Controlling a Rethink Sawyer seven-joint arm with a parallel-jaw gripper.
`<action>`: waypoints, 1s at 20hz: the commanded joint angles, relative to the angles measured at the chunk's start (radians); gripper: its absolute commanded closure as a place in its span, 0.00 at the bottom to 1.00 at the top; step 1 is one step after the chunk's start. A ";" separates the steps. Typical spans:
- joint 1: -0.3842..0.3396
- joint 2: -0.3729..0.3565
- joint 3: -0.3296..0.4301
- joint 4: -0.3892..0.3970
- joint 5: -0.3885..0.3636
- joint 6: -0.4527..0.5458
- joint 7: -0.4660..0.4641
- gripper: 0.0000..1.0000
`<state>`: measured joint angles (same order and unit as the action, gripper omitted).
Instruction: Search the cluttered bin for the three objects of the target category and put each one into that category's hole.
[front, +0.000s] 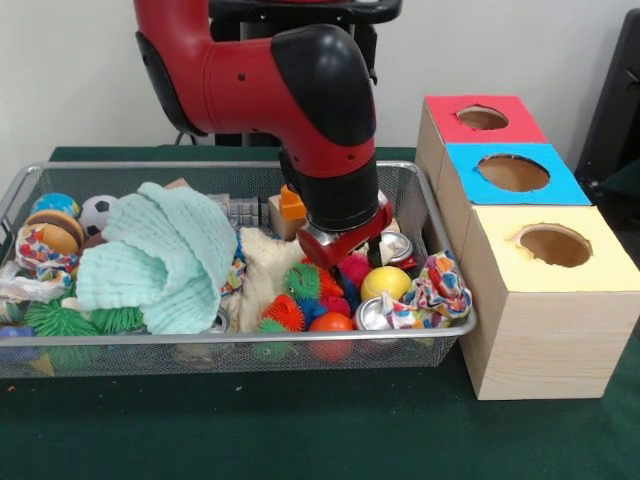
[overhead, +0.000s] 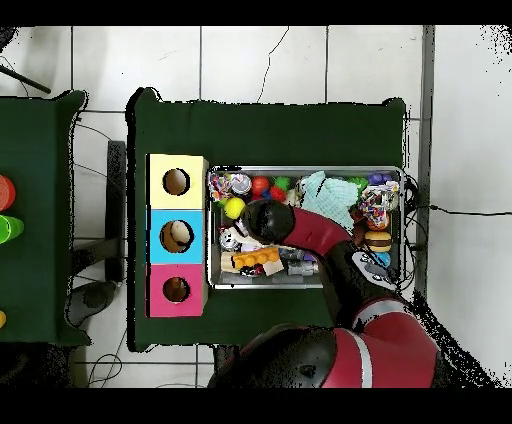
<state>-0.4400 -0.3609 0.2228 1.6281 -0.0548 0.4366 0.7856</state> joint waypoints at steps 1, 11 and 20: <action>-0.063 0.032 -0.012 0.061 -0.099 0.052 0.053 0.00; -0.119 0.079 -0.018 0.042 -0.194 0.026 0.005 0.00; -0.192 0.157 0.000 -0.049 -0.330 0.036 -0.089 0.00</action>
<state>-0.5538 -0.3631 0.2720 1.6430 -0.2231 0.4372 0.7856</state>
